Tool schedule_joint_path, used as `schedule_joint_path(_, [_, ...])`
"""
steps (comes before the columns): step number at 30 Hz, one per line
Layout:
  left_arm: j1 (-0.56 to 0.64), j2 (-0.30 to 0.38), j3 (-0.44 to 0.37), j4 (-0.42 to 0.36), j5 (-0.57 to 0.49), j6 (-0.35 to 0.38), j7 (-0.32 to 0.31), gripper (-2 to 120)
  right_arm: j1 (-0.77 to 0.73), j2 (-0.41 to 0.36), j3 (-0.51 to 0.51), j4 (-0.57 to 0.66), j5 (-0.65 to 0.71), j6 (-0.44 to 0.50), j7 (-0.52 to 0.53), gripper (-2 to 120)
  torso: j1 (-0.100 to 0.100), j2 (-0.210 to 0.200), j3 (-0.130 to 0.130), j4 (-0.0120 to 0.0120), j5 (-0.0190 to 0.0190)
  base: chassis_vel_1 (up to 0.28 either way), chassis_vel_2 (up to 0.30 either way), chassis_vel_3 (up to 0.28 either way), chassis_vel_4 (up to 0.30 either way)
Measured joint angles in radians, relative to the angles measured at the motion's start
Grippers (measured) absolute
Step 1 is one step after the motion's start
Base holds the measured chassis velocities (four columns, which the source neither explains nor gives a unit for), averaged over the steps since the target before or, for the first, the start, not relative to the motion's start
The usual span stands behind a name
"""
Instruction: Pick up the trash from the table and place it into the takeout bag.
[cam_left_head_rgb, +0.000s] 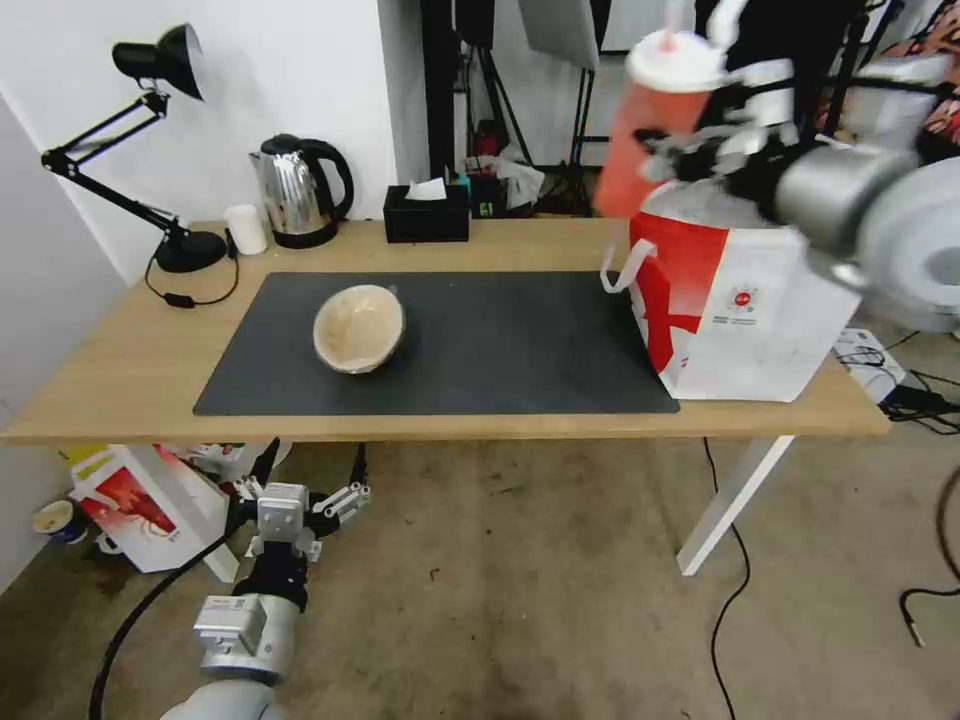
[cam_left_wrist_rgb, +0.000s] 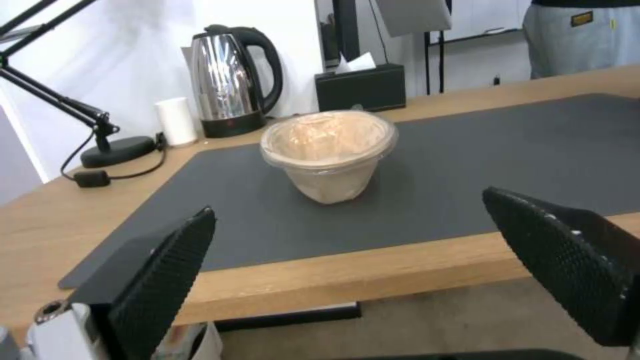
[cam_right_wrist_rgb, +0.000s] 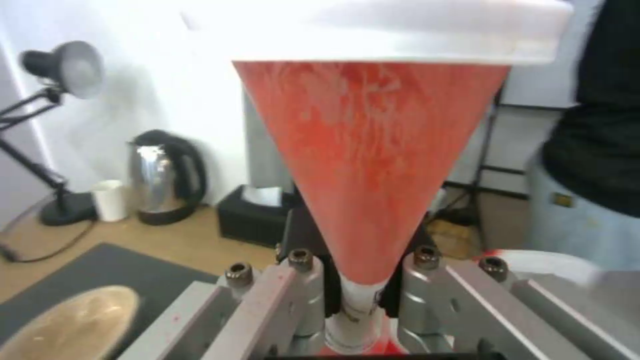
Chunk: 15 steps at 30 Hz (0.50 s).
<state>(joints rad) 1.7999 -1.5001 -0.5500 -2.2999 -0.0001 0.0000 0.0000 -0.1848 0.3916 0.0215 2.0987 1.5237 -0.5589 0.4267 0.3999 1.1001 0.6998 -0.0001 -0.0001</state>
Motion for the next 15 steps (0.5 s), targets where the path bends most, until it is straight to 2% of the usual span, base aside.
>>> schedule_joint_path(1, [0.0,0.0,0.0,0.0,0.0,0.0,0.0,100,0.0,0.0,0.0,0.0,0.0,0.0,0.0,8,0.0,0.0,0.0,0.0,0.0,0.0,0.0,0.0,0.0])
schedule_joint_path(4, [0.0,0.0,0.0,0.0,0.0,0.0,0.0,100,-0.063,-0.044,0.087,-0.008,0.0,-0.004,-0.009,8,0.0,0.0,0.0,0.0,0.0001,0.0,0.0,0.0,0.0])
schedule_joint_path(15, [0.0,0.0,0.0,0.0,0.0,0.0,0.0,100,-0.079,-0.069,0.122,-0.104,-0.034,-0.003,-0.037,8,0.0,0.0,0.0,0.0003,0.0002,0.0,0.0,0.0,0.0])
